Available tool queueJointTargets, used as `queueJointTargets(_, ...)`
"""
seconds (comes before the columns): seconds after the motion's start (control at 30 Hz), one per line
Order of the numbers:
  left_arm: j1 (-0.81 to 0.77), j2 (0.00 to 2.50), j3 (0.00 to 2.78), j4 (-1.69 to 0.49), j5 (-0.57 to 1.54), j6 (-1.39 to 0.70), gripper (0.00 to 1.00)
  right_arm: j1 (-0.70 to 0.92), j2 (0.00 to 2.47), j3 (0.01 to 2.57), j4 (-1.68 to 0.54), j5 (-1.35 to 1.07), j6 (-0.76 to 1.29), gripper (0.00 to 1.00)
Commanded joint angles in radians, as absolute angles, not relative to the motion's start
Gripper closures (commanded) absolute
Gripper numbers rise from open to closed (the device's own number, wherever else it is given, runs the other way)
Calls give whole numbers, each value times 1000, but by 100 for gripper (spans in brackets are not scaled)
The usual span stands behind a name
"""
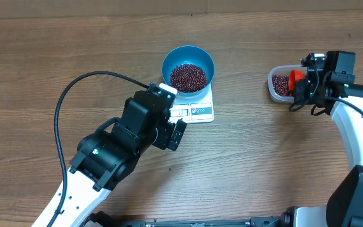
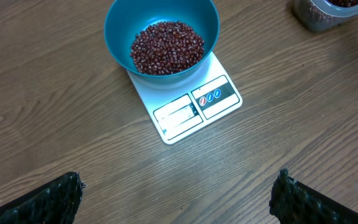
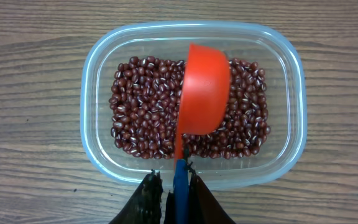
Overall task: Scoop item into bowl and weigh 150g on scale
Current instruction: 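Lower the red scoop into the beans and scoop with the right gripper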
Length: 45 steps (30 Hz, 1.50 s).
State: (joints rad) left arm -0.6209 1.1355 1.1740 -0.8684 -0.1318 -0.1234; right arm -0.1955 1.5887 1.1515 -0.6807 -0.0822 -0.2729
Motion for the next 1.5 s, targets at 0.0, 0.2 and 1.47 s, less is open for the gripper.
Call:
queueJointTargets(0.0,-616,1139,1181,-867,-141,-108,0,-198,1588,1145,-674,-93,-261,84)
queueJointTargets(0.2,-616,1139,1181,-867,-141,-108,0,-198,1588,1145,-656,-93,-261,78)
queueJointTargets(1.47,-616,1139,1181,-867,-141,-108,0,-198,1593,1145,-571,-12,-294,96)
